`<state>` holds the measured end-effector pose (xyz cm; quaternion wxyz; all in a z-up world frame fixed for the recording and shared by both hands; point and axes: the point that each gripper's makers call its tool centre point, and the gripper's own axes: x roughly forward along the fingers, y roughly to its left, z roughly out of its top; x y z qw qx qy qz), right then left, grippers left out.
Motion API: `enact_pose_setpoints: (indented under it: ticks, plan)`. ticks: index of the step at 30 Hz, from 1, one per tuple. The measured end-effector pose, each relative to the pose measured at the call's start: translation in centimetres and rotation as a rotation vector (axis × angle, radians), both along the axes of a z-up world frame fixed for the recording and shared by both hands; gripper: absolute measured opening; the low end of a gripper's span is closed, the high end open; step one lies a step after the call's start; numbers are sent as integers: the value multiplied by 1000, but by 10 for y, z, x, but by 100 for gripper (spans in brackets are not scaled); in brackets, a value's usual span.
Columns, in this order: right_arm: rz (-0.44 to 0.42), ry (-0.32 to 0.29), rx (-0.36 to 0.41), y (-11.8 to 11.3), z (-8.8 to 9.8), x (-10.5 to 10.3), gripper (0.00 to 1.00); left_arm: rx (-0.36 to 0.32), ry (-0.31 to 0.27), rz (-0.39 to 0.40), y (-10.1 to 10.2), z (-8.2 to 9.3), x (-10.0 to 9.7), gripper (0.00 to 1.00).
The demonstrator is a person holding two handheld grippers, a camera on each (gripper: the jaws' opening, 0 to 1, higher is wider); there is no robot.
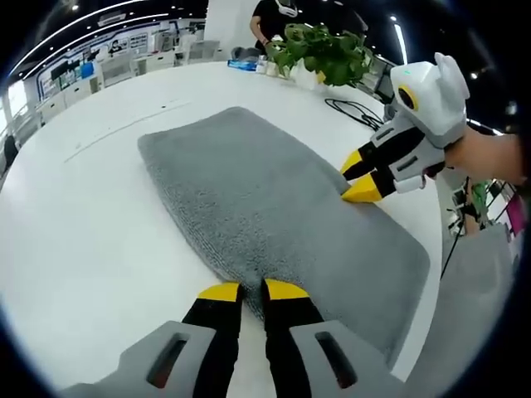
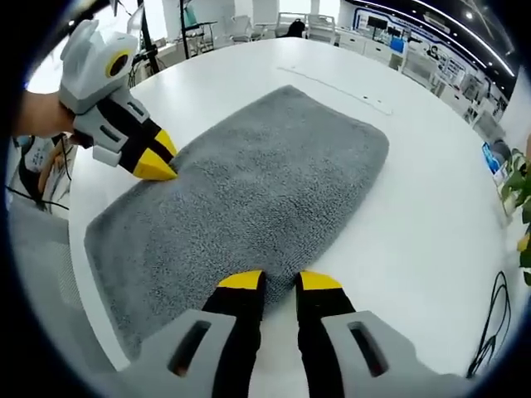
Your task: Fold the towel on the table until its edges align and the towel forms a compact rectangular stack.
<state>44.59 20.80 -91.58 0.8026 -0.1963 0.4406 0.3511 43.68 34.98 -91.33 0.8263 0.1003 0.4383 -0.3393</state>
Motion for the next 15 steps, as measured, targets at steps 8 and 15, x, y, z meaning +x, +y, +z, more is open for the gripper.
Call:
enact_pose_setpoints:
  ticks: [8, 15]
  plan:
    - [-19, -1, 21, -1, -2, 2, 13, 20, 29, 56, 4, -1, 1, 13]
    - [-97, 63, 125, -4, 0, 6, 15, 8, -29, 184, 13, 14, 12, 23]
